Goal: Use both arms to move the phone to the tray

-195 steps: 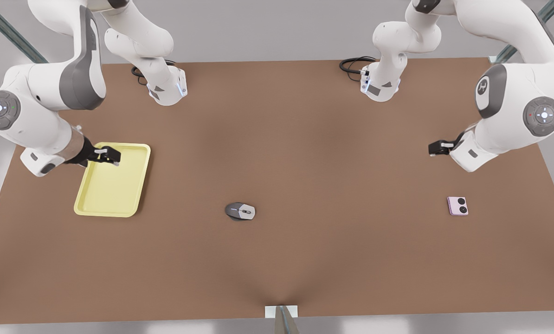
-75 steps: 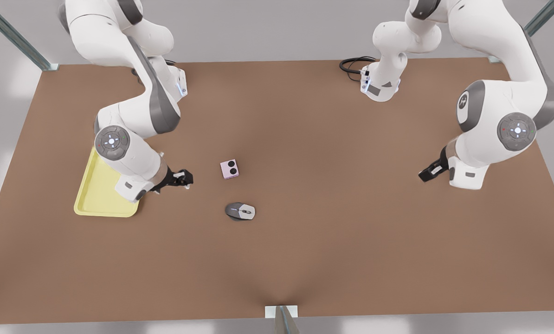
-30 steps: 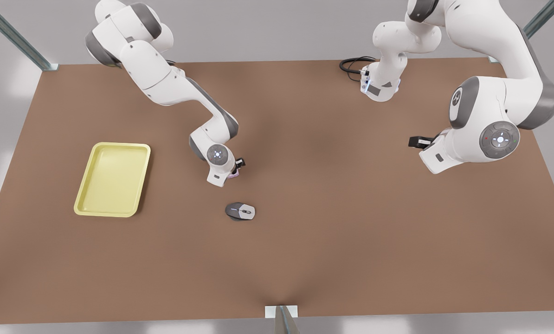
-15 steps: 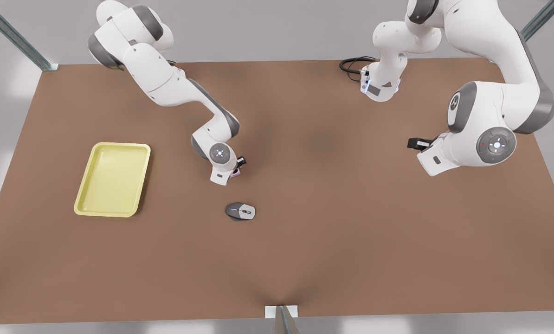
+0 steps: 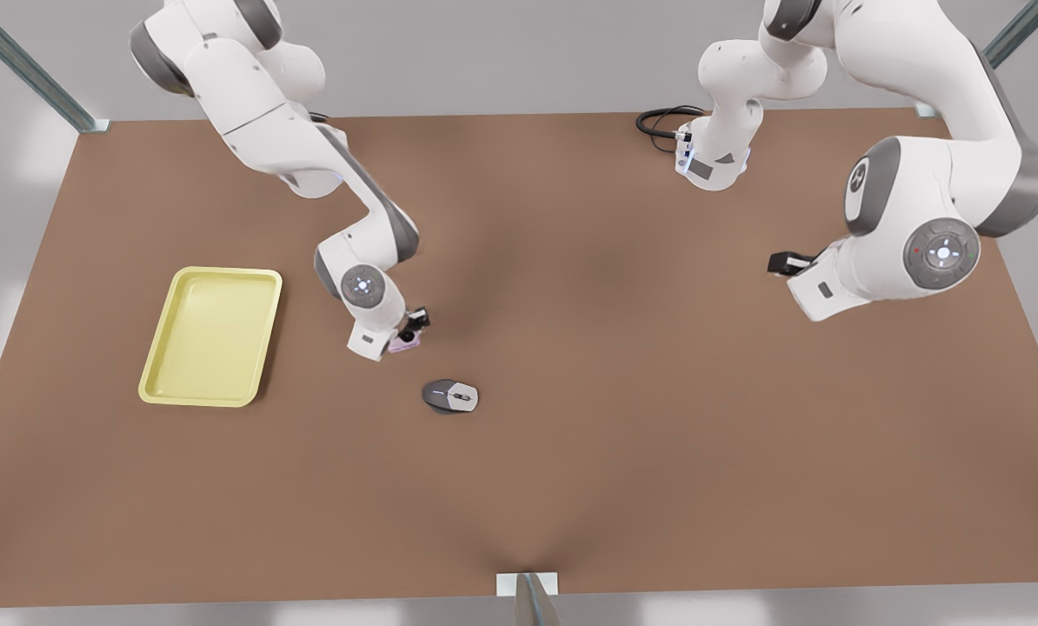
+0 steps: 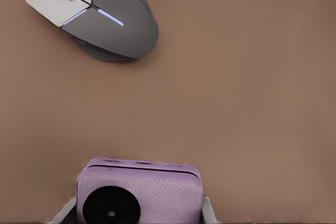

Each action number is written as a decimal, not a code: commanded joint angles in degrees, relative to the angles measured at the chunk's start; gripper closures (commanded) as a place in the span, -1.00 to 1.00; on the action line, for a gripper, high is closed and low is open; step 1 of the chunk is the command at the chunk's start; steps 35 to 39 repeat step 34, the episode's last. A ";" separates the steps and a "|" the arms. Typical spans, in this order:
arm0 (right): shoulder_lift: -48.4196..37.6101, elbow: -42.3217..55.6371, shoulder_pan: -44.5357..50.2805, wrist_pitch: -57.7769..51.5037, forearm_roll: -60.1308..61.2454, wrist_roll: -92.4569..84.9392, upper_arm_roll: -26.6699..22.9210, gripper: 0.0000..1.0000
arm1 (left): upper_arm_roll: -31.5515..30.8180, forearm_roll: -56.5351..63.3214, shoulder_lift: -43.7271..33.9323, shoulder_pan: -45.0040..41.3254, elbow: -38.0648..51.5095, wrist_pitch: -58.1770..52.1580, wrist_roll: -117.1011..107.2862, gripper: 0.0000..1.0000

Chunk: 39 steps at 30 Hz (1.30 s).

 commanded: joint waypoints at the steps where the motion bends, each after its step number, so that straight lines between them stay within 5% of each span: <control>1: -2.49 -1.22 -2.96 -6.48 -0.61 -3.38 -0.24 -0.40 | 0.00 -0.03 -0.19 0.02 -0.06 -0.25 0.65 -1.00; 15: -7.68 -9.31 -16.41 -7.63 -0.61 -41.26 -24.33 -0.41 | 0.80 0.41 -1.07 0.02 -0.06 0.10 -0.06 -1.00; 16: -6.45 -10.72 -16.94 -4.82 -0.61 -41.26 -24.50 -0.99 | 0.62 0.50 -1.07 0.02 -0.06 0.19 -0.06 -1.00; 21: -5.83 -6.77 -16.76 -6.22 -0.52 -41.17 -24.07 -1.00 | 0.62 0.50 -0.80 0.02 -0.06 0.37 -0.15 -1.00; 24: -10.22 14.85 -16.23 -17.73 -0.17 -35.12 -17.56 -1.00 | 0.53 0.67 -1.07 0.02 0.29 0.37 -0.58 -1.00; 25: -12.07 25.30 -14.83 -31.08 0.00 -25.63 -14.40 -1.00 | 0.62 0.67 -0.54 0.02 1.96 0.19 -1.29 -1.00; 29: -6.97 44.30 -12.72 -55.53 2.20 -13.40 -13.43 -1.00 | 0.80 0.50 -0.54 0.02 2.84 -0.51 -1.29 -1.00; 39: -5.74 46.59 -12.72 -55.62 2.73 -8.04 -12.37 -1.00 | 0.62 0.50 -0.45 0.02 2.75 -1.04 -1.29 -1.00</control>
